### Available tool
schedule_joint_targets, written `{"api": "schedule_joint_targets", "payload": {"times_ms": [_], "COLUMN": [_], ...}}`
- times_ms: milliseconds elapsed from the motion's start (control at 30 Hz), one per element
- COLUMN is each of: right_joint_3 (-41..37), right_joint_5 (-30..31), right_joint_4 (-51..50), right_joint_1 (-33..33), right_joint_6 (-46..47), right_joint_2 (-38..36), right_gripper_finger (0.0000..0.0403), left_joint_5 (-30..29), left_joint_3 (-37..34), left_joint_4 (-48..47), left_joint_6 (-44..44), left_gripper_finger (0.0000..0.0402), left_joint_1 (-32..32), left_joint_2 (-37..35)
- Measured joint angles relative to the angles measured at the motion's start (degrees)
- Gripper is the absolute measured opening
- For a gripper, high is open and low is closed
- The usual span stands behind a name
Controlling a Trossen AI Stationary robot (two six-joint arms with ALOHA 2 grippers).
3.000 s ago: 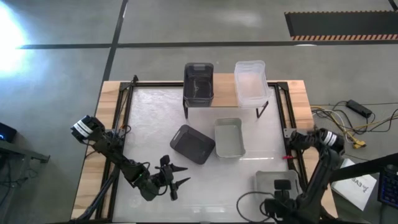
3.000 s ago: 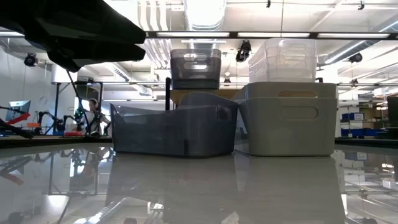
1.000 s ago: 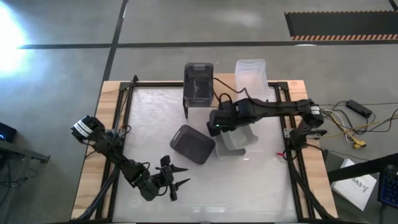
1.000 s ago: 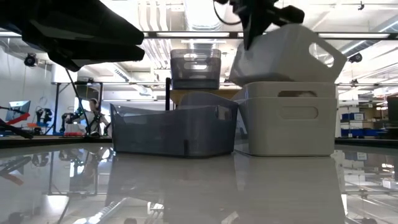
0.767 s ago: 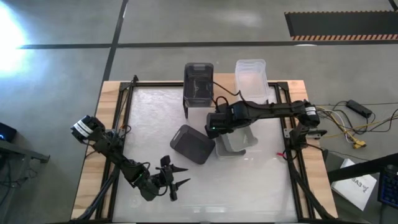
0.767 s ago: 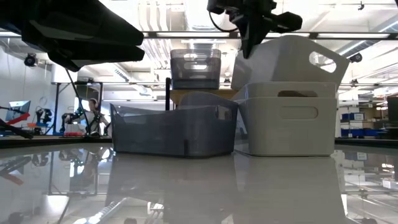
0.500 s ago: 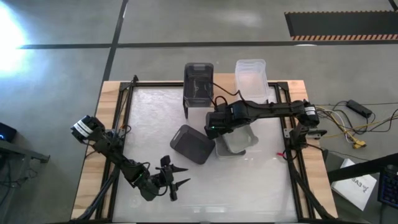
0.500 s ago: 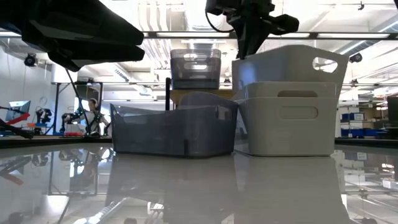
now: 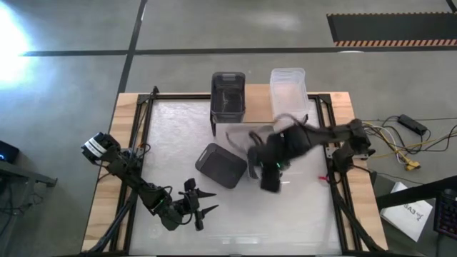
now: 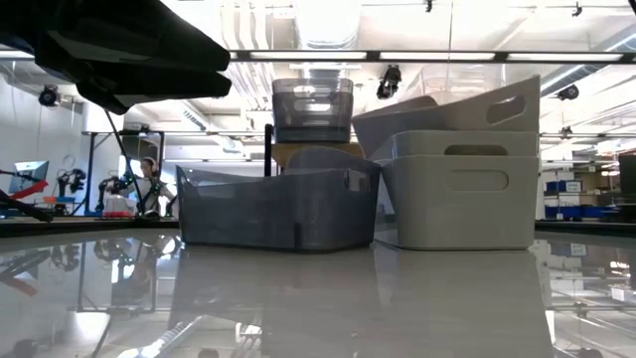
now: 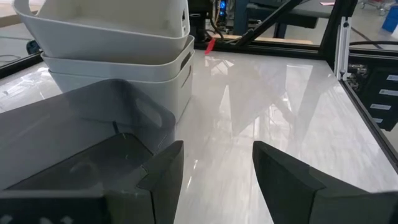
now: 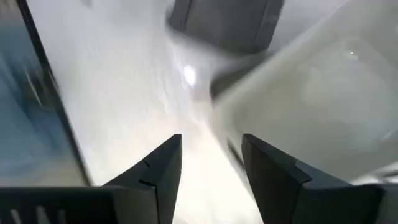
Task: Stack baskets on shelf by color
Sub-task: Stack the bottom gray bin on top of the top gray bins
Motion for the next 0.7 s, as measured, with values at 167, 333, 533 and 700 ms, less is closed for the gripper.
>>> {"api": "schedule_joint_targets", "payload": {"times_ms": [167,333,533,700], "right_joint_3": [-2.9,-9.5,-17.2,-21.6], "right_joint_5": [8.4,11.6,14.9,14.5], "right_joint_4": [-0.1,0.0,-0.1,0.5], "right_joint_1": [9.5,13.0,12.0,10.3], "right_joint_6": [-8.8,-10.7,-12.5,-16.3], "right_joint_2": [-0.1,0.5,0.6,0.6], "right_gripper_finger": [0.0162,0.0161,0.0150,0.0134], "left_joint_5": [0.0,0.0,0.0,0.0], "left_joint_3": [0.1,0.1,0.1,0.2], "left_joint_4": [0.0,0.0,0.1,0.3], "left_joint_6": [0.0,0.0,-0.3,-0.4], "left_gripper_finger": [0.0178,0.0178,0.0178,0.0178], "left_joint_1": [0.0,0.0,0.0,0.0], "left_joint_2": [0.0,0.0,0.0,0.0]}}
